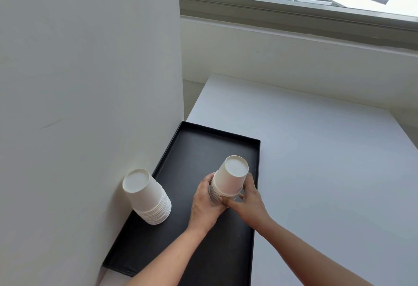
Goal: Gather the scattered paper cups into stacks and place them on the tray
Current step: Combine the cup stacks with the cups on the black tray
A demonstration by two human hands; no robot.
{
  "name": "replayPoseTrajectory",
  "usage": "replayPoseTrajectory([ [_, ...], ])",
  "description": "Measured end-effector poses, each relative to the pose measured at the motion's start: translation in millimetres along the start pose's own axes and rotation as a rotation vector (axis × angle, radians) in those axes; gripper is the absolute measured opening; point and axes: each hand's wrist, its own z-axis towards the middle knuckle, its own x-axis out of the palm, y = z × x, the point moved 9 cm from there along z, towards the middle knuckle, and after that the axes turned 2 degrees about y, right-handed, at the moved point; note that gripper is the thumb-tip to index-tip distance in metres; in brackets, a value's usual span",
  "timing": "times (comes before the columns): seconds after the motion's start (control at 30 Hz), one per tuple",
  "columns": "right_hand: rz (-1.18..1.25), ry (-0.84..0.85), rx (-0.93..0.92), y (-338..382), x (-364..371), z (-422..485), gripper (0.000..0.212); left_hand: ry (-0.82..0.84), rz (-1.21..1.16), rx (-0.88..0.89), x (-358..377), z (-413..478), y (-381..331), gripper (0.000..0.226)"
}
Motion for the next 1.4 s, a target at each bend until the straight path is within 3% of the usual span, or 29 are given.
replayPoseTrajectory([
  [0.5,-0.01,-0.021,0.005,9,-1,-3,0.079,-0.019,0.001,0.012,0,0,-5,0.072],
  [0.87,-0.068,0.016,-0.005,40,10,32,0.07,-0.18,-0.032,-0.033,-27,18,3,0.066],
  [1.1,-0.023,0.097,0.016,57,35,55,0.068,-0.304,-0.075,-0.138,-40,24,13,0.065],
  [1.27,-0.04,0.142,0.003,67,52,70,0.067,-0.324,-0.121,-0.236,-43,24,25,0.078],
  [1.4,-0.061,0.177,-0.006,75,66,80,0.067,-0.34,-0.14,-0.268,-46,25,34,0.075],
])
